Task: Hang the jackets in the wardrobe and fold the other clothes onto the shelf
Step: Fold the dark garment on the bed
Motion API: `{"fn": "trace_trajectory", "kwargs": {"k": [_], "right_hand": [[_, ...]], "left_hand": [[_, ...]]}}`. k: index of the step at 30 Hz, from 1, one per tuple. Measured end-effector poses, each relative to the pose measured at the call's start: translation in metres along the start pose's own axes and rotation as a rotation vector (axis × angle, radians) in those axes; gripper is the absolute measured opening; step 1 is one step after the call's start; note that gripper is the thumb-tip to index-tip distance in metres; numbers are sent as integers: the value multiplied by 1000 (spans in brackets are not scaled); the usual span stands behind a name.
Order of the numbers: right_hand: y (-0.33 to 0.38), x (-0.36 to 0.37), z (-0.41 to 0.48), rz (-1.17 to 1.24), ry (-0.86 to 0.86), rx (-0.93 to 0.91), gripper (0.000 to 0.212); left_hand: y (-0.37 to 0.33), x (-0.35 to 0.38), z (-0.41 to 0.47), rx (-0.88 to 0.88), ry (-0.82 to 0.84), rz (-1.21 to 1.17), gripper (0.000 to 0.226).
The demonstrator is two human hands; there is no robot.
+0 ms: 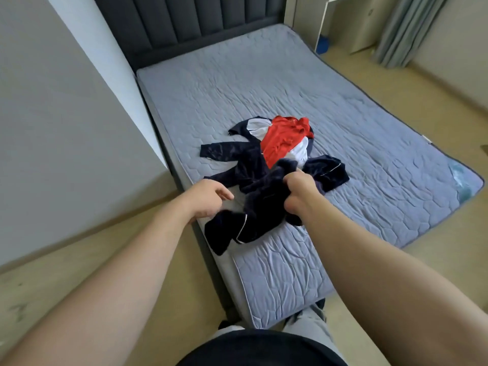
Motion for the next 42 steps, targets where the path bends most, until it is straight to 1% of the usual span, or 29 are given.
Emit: {"fn": "trace_trajectory", "kwargs": {"k": [2, 4, 5, 7, 9, 10, 11, 13, 15, 16, 17, 18, 20, 22, 24, 25, 26, 27, 28, 29, 30, 31, 33, 34, 36, 38, 39, 40, 42], "right_hand": [[6, 15, -14, -17, 86, -27, 59], [14, 34, -33, -124, 240, -113, 67], [20, 39, -42, -154, 305, -163, 69], [29, 43, -53, -180, 379, -198, 70], [42, 44, -66, -210, 433, -229, 65], [48, 43, -70, -235, 450, -250, 61], [55, 39, -73, -286, 458, -278, 56], [65, 31, -84, -539, 477, -399, 49], [64, 21, -91, -917, 499, -471, 47], [61, 13, -92, -1026, 521, -439, 44], [54, 2, -93, -1028, 558, -336, 35], [47, -10, -93, -937, 593, -198, 23], [35, -36, -87, -710, 570, 37, 18], [31, -55, -79, -625, 440, 70, 13], [38, -68, -70, -689, 224, -97, 9], [44, -70, -69, -763, 117, -212, 12], [51, -69, -72, -859, 45, -312, 32], [55, -63, -75, -945, 49, -396, 59], [57, -54, -80, -999, 107, -455, 84], [57, -44, -85, -1028, 194, -497, 96], [58, -32, -92, -1039, 270, -552, 90], [60, -22, -96, -1055, 292, -611, 68], [72, -10, -102, -1118, 172, -725, 19], [80, -8, -103, -1134, 91, -757, 11], [94, -5, -106, -1091, 14, -739, 18], [105, -3, -107, -1018, -6, -684, 10], [109, -3, -106, -994, -25, -657, 6], [112, -3, -105, -964, -46, -631, 13], [119, -1, -104, -900, -81, -607, 17]], "left_hand": [[1, -7, 5, 10, -109, -151, 53], [-9, -11, 9, 29, -171, -381, 48], [-16, -9, 12, 52, -177, -487, 40], [-31, -1, 16, 87, -139, -574, 15], [-42, 12, 15, 26, 0, -661, 44], [-49, 24, 14, -14, 156, -788, 57], [-58, 37, 14, -40, 319, -942, 63], [-76, 52, 5, -101, 487, -1093, 58], [-79, 55, 7, -155, 361, -950, 25], [-79, 53, 5, -152, 276, -858, 22], [-77, 51, 6, -143, 211, -807, 27], [-75, 48, 7, -167, 148, -806, 25], [-75, 42, 8, -190, 54, -879, 17], [-81, 36, 4, -135, 44, -962, 22], [-92, 28, -2, -53, 53, -992, 35], [-98, 22, -7, -3, 54, -984, 36], [-106, 16, -14, 44, 58, -960, 32], [-113, 9, -22, 93, 66, -946, 24], [-119, 4, -29, 128, 82, -948, 16], [-125, -1, -36, 153, 110, -962, 11], [-130, -6, -40, 172, 133, -968, 9], [-134, -11, -42, 194, 143, -970, 7], [-139, -21, -42, 236, 131, -950, 17], [-140, -26, -41, 256, 115, -941, 27], [-140, -38, -40, 316, 15, -909, 35], [-135, -50, -39, 365, -140, -791, 38], [-129, -56, -39, 370, -249, -694, 40], [-122, -63, -41, 378, -383, -579, 41], [-111, -74, -53, 441, -651, -374, 36]]}}
Point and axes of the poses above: each hand's wrist, its own z-axis towards the middle knuckle, its own x-axis out of the palm, y = z × x, the point moved 6 cm from there along z, towards the middle knuckle, and after that the axes turned 3 degrees about -z, right-handed, at the moved point
